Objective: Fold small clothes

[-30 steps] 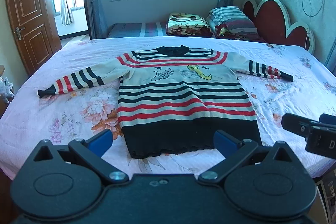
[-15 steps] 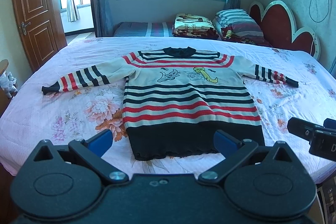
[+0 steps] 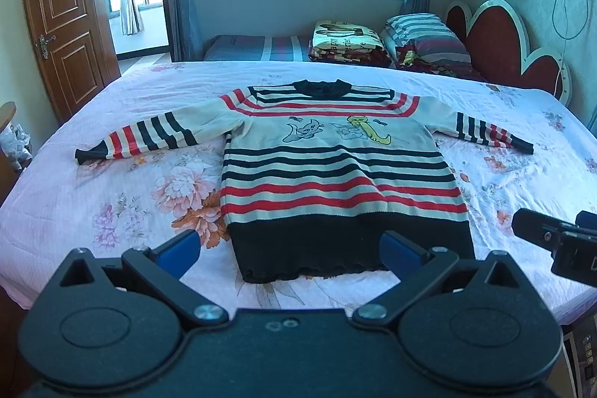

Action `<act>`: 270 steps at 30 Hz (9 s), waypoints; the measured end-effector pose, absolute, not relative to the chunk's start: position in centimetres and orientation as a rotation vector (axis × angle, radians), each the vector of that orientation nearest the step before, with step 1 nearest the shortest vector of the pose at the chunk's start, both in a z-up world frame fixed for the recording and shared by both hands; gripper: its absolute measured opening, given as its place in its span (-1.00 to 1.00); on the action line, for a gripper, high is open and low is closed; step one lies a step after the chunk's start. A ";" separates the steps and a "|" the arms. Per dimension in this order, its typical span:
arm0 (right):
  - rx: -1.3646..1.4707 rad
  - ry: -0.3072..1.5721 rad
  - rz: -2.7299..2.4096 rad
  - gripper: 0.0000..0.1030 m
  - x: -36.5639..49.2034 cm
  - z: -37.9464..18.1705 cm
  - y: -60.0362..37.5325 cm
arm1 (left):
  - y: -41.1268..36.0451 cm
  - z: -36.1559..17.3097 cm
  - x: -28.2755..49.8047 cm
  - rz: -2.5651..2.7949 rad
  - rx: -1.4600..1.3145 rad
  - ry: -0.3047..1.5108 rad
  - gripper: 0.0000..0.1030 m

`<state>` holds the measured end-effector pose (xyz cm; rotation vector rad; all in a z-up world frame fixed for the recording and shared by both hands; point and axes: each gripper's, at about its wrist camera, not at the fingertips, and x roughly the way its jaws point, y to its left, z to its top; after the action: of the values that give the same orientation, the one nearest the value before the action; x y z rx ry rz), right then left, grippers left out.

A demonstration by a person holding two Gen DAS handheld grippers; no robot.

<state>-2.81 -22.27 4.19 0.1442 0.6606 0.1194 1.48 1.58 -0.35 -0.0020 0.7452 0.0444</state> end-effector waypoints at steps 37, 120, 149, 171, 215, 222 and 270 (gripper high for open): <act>0.141 0.678 0.110 1.00 -1.6 3.5 -21.6 | 3.3 -1.2 3.1 0.066 -0.020 0.774 0.99; 0.629 0.813 -0.477 0.50 39.9 -16.2 -55.5 | -0.3 -14.9 43.2 0.151 -0.016 0.926 0.96; 0.088 0.697 0.248 -0.69 43.3 -10.5 -25.9 | 3.6 -12.2 42.8 0.072 -0.171 0.822 0.89; 0.045 0.730 0.220 0.47 37.3 -12.9 -27.0 | 0.9 -15.7 43.3 -0.226 -0.565 1.051 0.89; 0.133 0.880 0.117 -0.65 37.9 -16.1 -31.6 | 8.8 -16.3 43.4 0.100 -0.463 0.832 -0.45; 0.167 0.777 0.085 0.66 38.5 -13.1 -33.3 | 8.4 -13.5 41.7 0.069 -0.442 0.734 0.13; 0.047 0.764 0.404 0.32 42.2 -13.5 -14.0 | 18.2 -14.2 31.9 0.349 -0.520 0.782 0.71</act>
<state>42.24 -14.00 -13.46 0.0472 0.7641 0.4042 31.91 18.24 -14.20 -0.5203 0.7817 0.3485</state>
